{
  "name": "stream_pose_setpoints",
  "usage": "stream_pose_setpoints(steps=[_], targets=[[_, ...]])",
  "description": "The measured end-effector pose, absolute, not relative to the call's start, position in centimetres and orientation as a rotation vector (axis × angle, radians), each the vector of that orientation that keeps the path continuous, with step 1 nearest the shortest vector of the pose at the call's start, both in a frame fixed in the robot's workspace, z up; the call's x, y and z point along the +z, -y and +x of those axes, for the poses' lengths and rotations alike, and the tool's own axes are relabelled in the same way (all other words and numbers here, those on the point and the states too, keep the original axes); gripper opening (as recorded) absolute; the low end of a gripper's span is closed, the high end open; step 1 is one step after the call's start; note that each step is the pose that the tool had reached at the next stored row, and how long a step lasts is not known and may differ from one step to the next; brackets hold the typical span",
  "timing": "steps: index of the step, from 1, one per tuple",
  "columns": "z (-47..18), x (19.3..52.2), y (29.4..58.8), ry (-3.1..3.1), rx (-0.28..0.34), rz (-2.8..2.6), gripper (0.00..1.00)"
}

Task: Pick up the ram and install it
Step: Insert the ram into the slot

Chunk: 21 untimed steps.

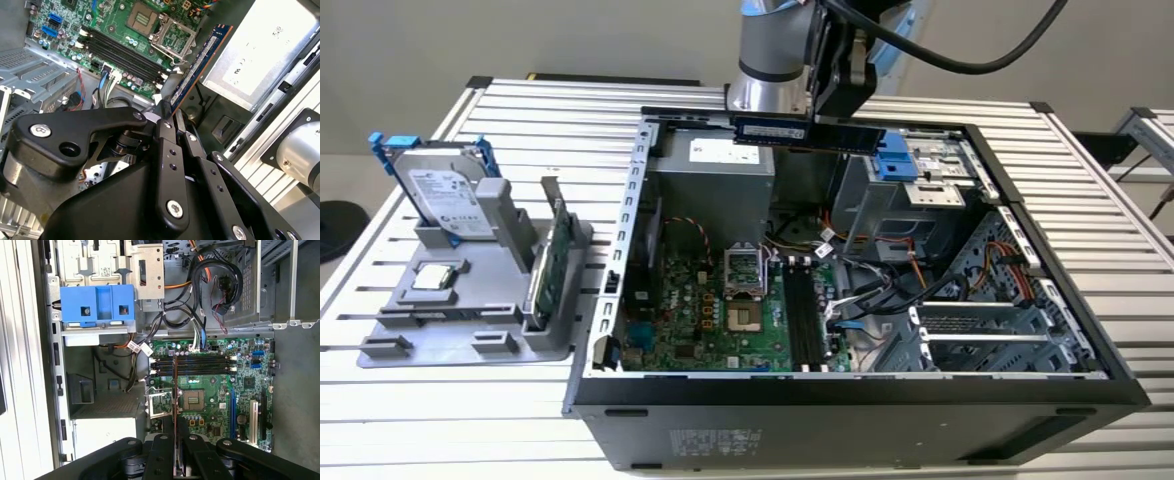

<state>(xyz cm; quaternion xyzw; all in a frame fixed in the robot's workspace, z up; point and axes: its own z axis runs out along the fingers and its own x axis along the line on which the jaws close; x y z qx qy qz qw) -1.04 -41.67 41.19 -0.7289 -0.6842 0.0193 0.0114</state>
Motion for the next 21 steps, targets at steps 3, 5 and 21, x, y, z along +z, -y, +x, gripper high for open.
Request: stream_pose_setpoints(steps=[3, 5, 21], targets=[[-1.04, 41.18, 41.67, 2.134, 0.06, -2.274, 0.0], [-1.04, 41.17, 41.67, 2.134, 0.06, -2.274, 0.0], [-1.04, 41.1, 41.67, 2.134, 0.06, -2.274, 0.0]])
